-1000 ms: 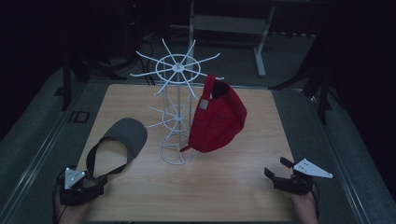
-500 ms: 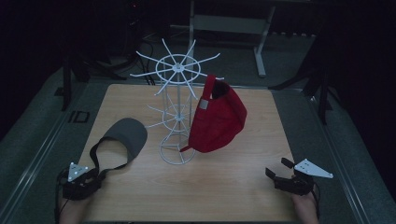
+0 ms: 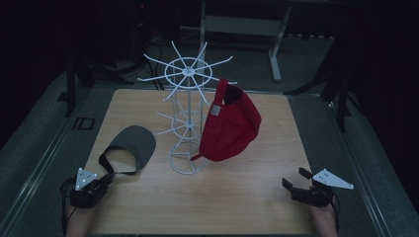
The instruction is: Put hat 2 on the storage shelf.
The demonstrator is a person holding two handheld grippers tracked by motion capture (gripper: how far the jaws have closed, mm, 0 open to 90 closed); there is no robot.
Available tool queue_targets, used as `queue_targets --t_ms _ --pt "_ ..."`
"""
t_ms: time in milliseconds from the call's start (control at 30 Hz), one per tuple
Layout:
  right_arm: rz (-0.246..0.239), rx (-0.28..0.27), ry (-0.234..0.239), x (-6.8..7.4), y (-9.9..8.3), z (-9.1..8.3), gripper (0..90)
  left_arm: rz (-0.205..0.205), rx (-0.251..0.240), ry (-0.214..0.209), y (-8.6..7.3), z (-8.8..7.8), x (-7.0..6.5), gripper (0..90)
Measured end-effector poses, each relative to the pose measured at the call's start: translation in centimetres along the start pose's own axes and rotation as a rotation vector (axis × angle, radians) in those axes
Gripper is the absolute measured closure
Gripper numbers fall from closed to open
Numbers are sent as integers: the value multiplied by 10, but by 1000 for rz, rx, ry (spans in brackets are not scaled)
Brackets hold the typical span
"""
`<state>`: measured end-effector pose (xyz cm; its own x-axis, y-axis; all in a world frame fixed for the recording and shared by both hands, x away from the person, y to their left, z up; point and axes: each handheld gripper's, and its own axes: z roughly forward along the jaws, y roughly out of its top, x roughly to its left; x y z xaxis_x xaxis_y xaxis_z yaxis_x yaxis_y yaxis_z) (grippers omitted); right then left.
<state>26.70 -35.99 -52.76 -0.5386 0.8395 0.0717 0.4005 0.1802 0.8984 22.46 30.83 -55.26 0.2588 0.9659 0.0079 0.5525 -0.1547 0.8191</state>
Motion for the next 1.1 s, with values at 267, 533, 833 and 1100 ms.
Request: queue_targets --t_ms 267,533,833,1100 --pt "8 -1 0 0 -2 0 144 85 -149 -11 30 -28 -7 851" --pt "18 -29 -56 0 -7 1 147 107 -266 -20 62 -42 -9 851" --pt "59 -2 -224 -9 -23 6 147 127 -342 -37 92 -54 -16 851" --pt "81 9 -244 -13 -26 7 147 175 -417 -84 121 -68 -17 851"
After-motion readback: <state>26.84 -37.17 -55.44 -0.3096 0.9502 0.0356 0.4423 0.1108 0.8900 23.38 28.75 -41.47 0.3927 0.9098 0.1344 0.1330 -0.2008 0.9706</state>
